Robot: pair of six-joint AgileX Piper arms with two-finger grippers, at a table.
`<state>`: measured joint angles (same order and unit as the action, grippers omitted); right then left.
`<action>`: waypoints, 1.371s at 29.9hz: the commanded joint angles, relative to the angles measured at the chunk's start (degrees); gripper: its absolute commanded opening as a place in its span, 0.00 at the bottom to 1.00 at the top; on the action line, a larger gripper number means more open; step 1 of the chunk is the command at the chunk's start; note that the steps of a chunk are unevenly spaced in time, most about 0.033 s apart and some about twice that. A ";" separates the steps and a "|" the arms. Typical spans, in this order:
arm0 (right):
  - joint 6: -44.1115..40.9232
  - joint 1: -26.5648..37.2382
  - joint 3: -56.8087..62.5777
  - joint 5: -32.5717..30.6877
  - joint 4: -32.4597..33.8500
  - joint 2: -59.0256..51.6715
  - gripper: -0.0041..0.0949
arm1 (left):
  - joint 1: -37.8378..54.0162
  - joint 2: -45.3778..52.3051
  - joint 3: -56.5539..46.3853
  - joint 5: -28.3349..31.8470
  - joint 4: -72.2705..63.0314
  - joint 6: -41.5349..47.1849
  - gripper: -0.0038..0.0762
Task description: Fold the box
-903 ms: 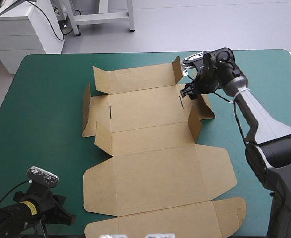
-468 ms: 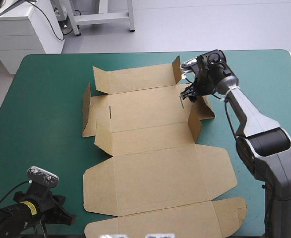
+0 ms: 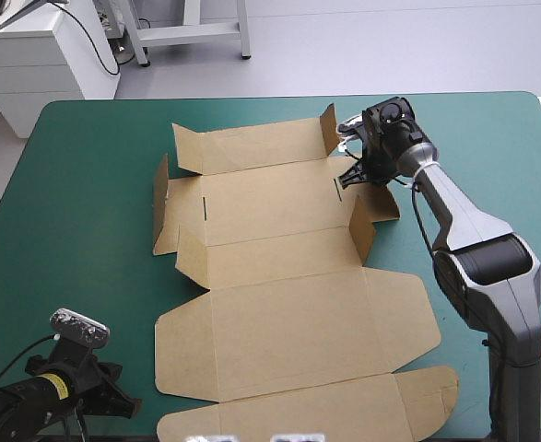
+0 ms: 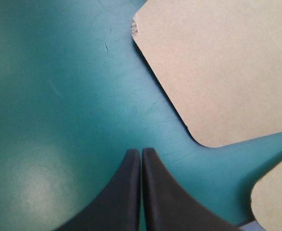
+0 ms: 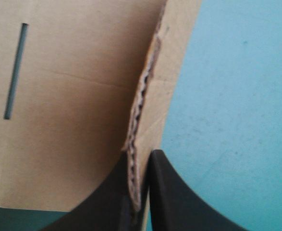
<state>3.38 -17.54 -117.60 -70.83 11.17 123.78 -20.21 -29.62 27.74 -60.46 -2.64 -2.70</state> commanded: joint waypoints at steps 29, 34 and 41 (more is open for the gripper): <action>36.23 -0.03 -23.24 2.02 -15.01 -3.87 0.02 | -0.18 -0.19 1.55 2.10 -0.12 0.09 0.04; 44.63 -0.03 -26.20 3.70 -22.74 -3.87 0.02 | -0.18 -0.19 1.55 2.10 -0.12 0.09 0.04; 50.06 -0.62 -26.77 0.09 -27.07 -3.87 0.02 | -0.18 -0.19 1.55 2.10 -0.12 0.09 0.04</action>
<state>50.41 -17.58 -142.42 -71.52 -13.33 123.78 -20.21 -29.62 27.74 -60.51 -2.64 -2.70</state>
